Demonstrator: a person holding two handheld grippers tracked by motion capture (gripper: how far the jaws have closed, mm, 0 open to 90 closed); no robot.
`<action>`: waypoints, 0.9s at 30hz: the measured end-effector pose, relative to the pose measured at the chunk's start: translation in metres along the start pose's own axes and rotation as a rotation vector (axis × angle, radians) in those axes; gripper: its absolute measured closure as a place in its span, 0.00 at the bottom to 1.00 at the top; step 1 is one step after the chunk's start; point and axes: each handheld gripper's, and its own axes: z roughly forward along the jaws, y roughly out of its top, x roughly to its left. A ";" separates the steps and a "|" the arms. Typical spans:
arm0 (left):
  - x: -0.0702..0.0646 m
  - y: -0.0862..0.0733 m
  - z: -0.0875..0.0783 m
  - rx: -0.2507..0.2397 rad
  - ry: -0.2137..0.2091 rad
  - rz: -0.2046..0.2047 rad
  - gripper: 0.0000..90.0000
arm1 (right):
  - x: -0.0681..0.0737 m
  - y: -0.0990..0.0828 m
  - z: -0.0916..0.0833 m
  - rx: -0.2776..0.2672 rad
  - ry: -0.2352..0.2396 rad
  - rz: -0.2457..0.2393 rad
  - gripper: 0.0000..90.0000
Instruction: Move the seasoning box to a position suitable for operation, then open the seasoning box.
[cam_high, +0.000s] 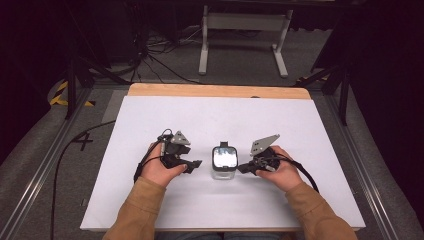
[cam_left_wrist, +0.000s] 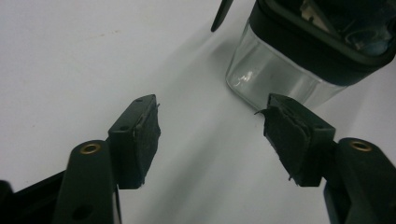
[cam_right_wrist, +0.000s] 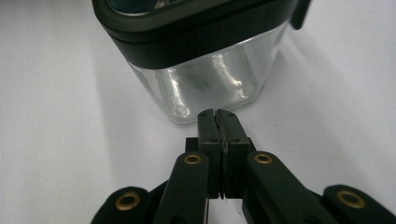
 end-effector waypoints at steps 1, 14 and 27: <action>0.000 0.003 -0.003 -0.018 -0.002 -0.009 0.44 | 0.000 -0.002 -0.004 -0.014 -0.011 0.008 1.00; -0.012 0.040 -0.008 -0.132 -0.136 0.010 0.80 | -0.001 -0.025 -0.038 -0.078 -0.084 0.081 1.00; -0.009 0.072 0.018 -0.136 -0.197 0.018 0.85 | 0.002 -0.031 -0.048 -0.098 -0.105 0.109 1.00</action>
